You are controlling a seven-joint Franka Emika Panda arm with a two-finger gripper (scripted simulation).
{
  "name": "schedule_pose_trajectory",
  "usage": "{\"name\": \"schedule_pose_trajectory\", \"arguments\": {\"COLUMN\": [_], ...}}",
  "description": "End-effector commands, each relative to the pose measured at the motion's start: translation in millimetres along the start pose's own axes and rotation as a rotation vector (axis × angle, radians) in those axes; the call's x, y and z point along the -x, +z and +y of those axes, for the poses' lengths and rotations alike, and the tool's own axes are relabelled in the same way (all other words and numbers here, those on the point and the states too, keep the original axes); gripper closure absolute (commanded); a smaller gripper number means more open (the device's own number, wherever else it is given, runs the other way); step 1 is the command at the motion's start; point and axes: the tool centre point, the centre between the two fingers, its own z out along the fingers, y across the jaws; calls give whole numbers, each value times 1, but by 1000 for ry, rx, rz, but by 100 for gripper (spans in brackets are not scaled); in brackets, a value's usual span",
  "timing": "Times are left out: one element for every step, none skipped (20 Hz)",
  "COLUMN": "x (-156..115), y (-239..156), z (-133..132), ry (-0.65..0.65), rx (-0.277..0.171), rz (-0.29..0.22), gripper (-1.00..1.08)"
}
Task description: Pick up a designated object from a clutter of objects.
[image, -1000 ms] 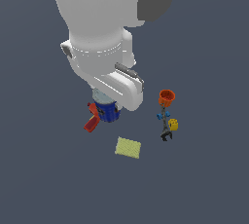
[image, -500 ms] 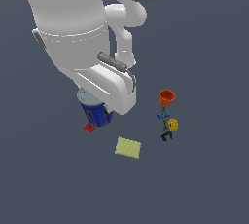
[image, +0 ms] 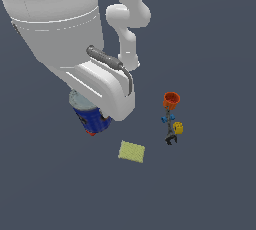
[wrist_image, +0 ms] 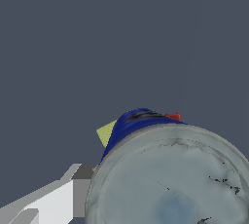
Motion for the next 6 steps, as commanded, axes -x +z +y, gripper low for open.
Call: {"name": "schedule_pose_trajectory", "arguments": {"x": [-3,-3,-4,-4,-4,-4], "y": [-5,-6,-7,-7,-7,-7], "z": [-1,-1,-1,-1,-1,-1], "ry": [0,0,0,0,0,0], "rx": [-3,-3,-3,-3,-3,-3], "rz": [4,4,4,4,4,4], "gripper": [108,108,108,108,108,108]}}
